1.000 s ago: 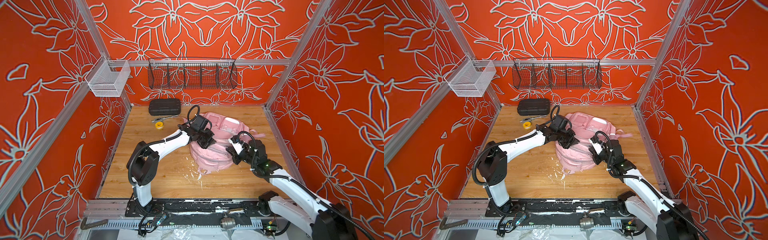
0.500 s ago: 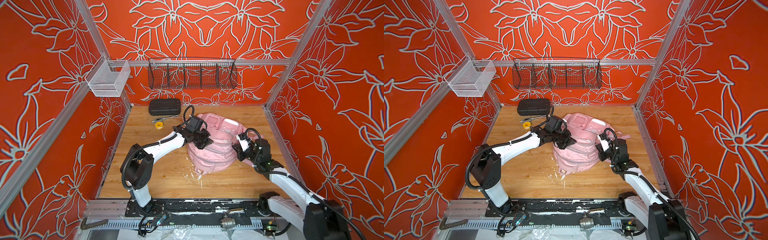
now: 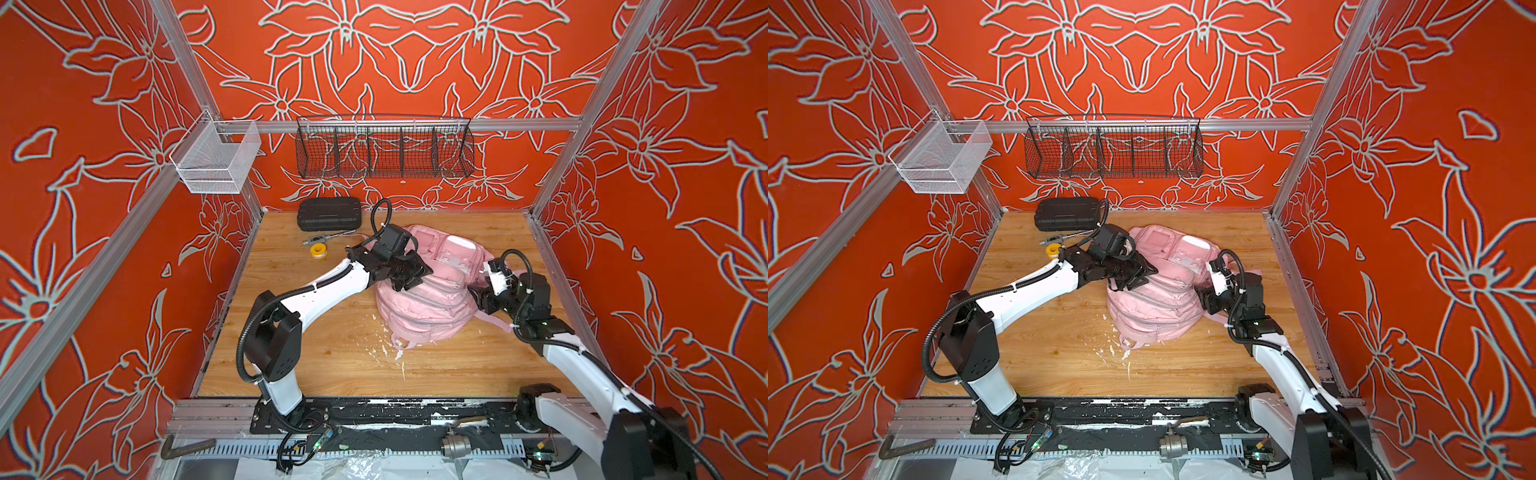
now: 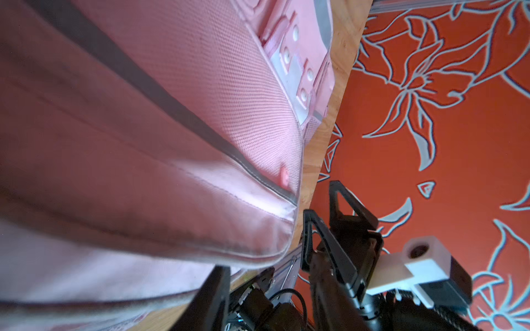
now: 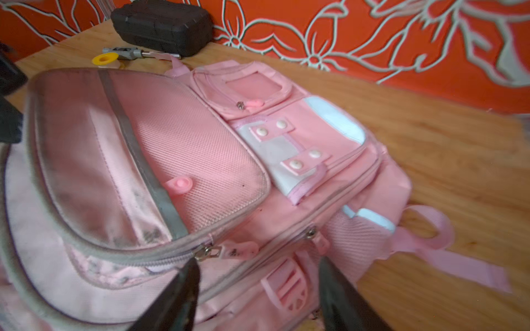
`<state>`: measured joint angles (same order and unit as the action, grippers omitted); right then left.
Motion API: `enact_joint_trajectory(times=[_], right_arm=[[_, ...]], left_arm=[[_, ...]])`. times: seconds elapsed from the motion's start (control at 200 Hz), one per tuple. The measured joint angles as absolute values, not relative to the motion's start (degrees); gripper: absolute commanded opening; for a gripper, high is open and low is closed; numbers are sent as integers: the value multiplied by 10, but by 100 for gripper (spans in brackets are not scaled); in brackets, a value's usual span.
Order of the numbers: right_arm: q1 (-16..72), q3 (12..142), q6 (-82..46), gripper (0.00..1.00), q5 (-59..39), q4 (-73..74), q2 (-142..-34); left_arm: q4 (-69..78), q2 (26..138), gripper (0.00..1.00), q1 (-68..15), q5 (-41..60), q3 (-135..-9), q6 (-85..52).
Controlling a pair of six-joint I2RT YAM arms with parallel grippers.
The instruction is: Pack the student bag
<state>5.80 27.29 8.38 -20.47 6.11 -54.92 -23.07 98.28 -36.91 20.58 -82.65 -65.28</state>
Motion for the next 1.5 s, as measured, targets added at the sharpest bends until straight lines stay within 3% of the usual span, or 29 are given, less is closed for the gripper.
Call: enact_joint_trajectory(times=[0.03,0.065,0.1,0.16,0.195,0.385,0.5,0.626,0.786,1.031,1.226,1.501], right_arm=[[57,273,83,80,-199,59,-534],[56,274,81,95,-189,57,-518],[55,276,80,97,-181,54,-505],[53,284,79,97,-163,48,-495],[50,289,76,97,-148,46,-493],[14,292,39,97,-73,51,-507],[-1,285,21,97,-34,84,-558],[-6,237,13,97,-10,170,-623],[-8,204,1,97,0,250,-694],[-8,160,11,97,-50,441,-794],[-8,163,24,97,-87,459,-810],[-8,163,29,97,-100,466,-810]], left_arm=[[-244,974,56,-372,189,-829,-632],[-256,960,58,-374,166,-830,-609],[-269,944,63,-375,146,-830,-582],[-287,908,81,-377,96,-824,-530],[-293,879,100,-379,57,-813,-492],[-279,708,98,-366,-192,-641,-315],[-226,648,97,-265,-244,-493,-223],[-128,618,97,-139,-246,-336,-155],[17,617,98,-82,-206,-217,-96],[145,669,98,-36,-111,-229,-34],[250,728,97,1,-48,-217,-15],[258,773,97,10,-37,-226,-17]])
